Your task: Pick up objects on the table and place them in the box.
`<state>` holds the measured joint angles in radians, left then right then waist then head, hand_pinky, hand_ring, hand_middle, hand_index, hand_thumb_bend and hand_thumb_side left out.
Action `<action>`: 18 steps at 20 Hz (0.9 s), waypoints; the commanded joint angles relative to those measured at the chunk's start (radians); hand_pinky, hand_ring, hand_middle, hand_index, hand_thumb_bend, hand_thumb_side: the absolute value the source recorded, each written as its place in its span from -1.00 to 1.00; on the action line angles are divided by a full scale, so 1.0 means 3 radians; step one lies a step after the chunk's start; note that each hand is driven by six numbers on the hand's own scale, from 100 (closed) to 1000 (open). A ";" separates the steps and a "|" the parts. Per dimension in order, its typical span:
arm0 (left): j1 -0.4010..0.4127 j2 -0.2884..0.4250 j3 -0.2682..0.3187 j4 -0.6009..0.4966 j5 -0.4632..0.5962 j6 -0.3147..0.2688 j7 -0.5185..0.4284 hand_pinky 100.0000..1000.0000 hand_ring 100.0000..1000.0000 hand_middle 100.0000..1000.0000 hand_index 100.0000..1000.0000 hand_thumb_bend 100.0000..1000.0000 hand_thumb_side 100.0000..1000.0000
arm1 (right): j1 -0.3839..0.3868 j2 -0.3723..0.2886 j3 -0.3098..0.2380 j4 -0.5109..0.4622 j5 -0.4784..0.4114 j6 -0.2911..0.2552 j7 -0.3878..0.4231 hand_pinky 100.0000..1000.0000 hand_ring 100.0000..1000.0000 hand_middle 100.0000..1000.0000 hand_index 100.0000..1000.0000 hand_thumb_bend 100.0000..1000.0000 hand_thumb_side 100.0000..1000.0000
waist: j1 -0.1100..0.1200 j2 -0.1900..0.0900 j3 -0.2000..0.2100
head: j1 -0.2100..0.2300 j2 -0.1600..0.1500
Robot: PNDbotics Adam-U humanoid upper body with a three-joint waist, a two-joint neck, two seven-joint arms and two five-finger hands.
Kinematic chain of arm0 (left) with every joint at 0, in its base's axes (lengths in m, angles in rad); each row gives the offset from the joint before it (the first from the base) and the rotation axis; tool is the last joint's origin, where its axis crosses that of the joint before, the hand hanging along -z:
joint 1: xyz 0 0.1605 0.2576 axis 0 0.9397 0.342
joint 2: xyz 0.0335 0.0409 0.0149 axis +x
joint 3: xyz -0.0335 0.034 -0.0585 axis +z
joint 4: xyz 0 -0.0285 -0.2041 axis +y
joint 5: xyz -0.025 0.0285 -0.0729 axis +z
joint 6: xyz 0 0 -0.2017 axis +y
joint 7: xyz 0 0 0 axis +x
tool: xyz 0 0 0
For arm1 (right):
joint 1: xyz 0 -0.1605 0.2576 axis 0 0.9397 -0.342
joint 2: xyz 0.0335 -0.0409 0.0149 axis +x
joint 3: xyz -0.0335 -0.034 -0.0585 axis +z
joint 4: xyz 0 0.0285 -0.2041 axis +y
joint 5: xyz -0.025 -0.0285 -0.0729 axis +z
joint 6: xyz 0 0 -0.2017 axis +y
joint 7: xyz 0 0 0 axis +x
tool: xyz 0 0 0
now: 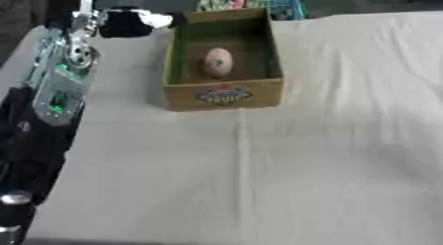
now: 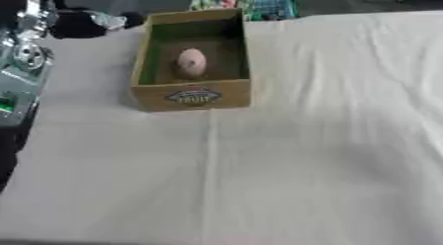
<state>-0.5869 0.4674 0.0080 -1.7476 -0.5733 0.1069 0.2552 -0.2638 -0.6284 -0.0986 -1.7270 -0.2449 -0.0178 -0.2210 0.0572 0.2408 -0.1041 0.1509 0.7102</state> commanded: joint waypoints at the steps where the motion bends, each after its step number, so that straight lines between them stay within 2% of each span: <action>1: 0.0146 0.0125 0.0157 -0.0216 0.0431 -0.0011 0.0167 0.29 0.47 0.56 0.63 0.62 -0.30 | -0.0032 -0.0069 -0.0046 -0.0052 -0.0009 -0.0007 -0.0019 0.20 0.34 0.36 0.66 -1.00 -0.62 | -0.0025 -0.0039 0.0008 | -0.0014 -0.0031; 5: 0.0450 0.0129 0.0233 -0.0233 0.0798 -0.0074 0.0276 0.18 0.33 0.41 0.54 0.43 -0.28 | -0.0033 -0.0070 -0.0051 -0.0059 -0.0008 -0.0010 -0.0023 0.20 0.34 0.36 0.66 -1.00 -0.62 | -0.0033 -0.0021 0.0015 | -0.0024 -0.0038; 9: 0.0616 0.0093 0.0273 -0.0188 0.1068 -0.0131 0.0268 0.14 0.27 0.36 0.51 0.35 -0.27 | -0.0033 -0.0067 -0.0056 -0.0064 -0.0011 -0.0012 -0.0028 0.20 0.34 0.36 0.66 -1.00 -0.62 | -0.0037 -0.0013 0.0012 | -0.0029 -0.0042; 18: 0.0745 0.0027 0.0312 -0.0142 0.1200 -0.0181 0.0219 0.14 0.26 0.34 0.50 0.30 -0.25 | -0.0028 -0.0064 -0.0065 -0.0075 -0.0014 -0.0015 -0.0037 0.20 0.35 0.36 0.66 -1.00 -0.62 | -0.0048 -0.0014 0.0012 | -0.0022 -0.0042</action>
<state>-0.3583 0.4614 0.0892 -1.7823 -0.2204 0.0571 0.3215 -0.2637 -0.6282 -0.1047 -1.7273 -0.2450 -0.0222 -0.2264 0.0467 0.2521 -0.0991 0.1435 0.7096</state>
